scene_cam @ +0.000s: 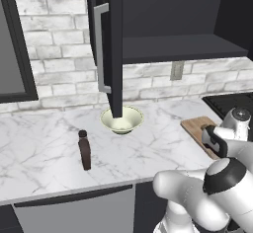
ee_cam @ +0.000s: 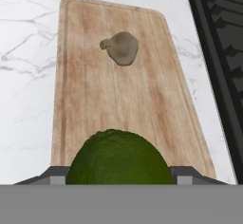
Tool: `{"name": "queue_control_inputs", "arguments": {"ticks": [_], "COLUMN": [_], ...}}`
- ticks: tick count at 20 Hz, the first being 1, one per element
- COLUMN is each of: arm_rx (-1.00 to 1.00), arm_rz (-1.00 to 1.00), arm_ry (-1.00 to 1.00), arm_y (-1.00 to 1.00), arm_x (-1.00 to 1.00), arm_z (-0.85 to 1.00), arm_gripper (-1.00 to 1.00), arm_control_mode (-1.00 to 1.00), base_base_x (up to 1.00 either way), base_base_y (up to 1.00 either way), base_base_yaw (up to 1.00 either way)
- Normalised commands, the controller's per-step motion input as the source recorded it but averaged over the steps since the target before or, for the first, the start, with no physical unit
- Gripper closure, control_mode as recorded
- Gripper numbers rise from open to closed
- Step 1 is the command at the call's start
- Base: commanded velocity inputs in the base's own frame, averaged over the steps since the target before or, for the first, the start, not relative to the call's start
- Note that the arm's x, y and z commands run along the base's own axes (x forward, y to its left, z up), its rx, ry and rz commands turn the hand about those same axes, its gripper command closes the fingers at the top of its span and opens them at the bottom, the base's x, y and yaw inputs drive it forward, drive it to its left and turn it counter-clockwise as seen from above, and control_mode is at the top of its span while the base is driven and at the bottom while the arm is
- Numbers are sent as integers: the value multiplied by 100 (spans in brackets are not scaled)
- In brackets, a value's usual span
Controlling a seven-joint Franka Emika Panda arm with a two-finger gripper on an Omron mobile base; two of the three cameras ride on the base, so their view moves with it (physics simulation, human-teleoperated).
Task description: Open the cabinet. Place the bowl and condiment on the counter. Then place the lime and garlic on the cutting board.
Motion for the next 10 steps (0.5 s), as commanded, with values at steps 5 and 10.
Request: {"name": "queue_control_inputs", "arguments": {"ticks": [5, 10], "arm_rx": [0, 0], "arm_rz": [0, 0], "arm_ry": [0, 0], "arm_y": [-7, -5], "arm_x": [20, 13], "arm_z": [-5, -13], "arm_gripper": [100, 100], "arm_control_mode": [-100, -100], "base_base_x": [0, 0], "base_base_y": [0, 0], "base_base_yaw": [0, 0]}}
